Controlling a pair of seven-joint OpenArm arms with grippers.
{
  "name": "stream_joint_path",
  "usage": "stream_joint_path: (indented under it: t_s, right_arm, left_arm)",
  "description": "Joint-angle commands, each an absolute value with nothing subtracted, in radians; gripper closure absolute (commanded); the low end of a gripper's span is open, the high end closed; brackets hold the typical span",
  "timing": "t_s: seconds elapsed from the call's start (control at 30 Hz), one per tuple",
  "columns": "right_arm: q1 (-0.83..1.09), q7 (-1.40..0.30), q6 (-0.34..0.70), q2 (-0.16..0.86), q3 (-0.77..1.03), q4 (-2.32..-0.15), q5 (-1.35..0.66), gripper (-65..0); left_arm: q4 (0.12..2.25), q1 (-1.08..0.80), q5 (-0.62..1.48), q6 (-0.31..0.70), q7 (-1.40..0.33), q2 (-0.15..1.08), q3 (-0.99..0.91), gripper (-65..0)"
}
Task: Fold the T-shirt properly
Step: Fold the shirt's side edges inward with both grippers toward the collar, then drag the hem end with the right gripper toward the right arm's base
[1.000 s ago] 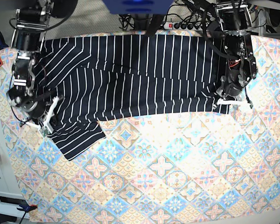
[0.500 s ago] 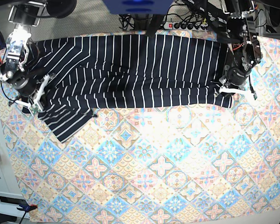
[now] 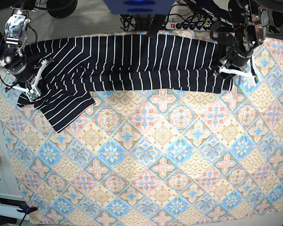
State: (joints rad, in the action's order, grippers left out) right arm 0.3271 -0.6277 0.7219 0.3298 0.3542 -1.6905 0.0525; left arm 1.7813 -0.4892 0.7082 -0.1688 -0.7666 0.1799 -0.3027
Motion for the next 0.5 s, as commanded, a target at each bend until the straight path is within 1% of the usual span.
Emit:
stream_joint_path:
  t_s: [0.0, 0.1, 0.33, 0.4, 0.47]
  right_arm:
    - [0.321, -0.625, 0.698, 0.351, 0.361, -1.701, 0.068, 0.0]
    - [0.321, -0.625, 0.698, 0.348, 0.360, -1.702, 0.068, 0.0]
    - [0.323, -0.625, 0.698, 0.348, 0.358, -1.701, 0.073, 0.0]
    - [0.337, -0.645, 0.698, 0.348, 0.358, -1.701, 0.073, 0.0]
    - [0.340, -0.661, 0.698, 0.348, 0.364, -1.705, 0.073, -1.9]
  left_arm:
    - [1.776, -0.487, 0.690, -0.179, -0.740, 0.191, -0.311, 0.0]
    - [1.741, -0.487, 0.688, -0.179, -0.740, 0.191, -0.309, 0.0]
    - [1.736, -0.460, 0.680, -0.179, -0.742, 0.189, -0.309, 0.0]
    - [1.725, -0.443, 0.679, -0.179, -0.771, 0.189, -0.309, 0.0]
    - [1.698, -0.420, 0.687, -0.179, -0.814, 0.189, -0.314, -2.2]
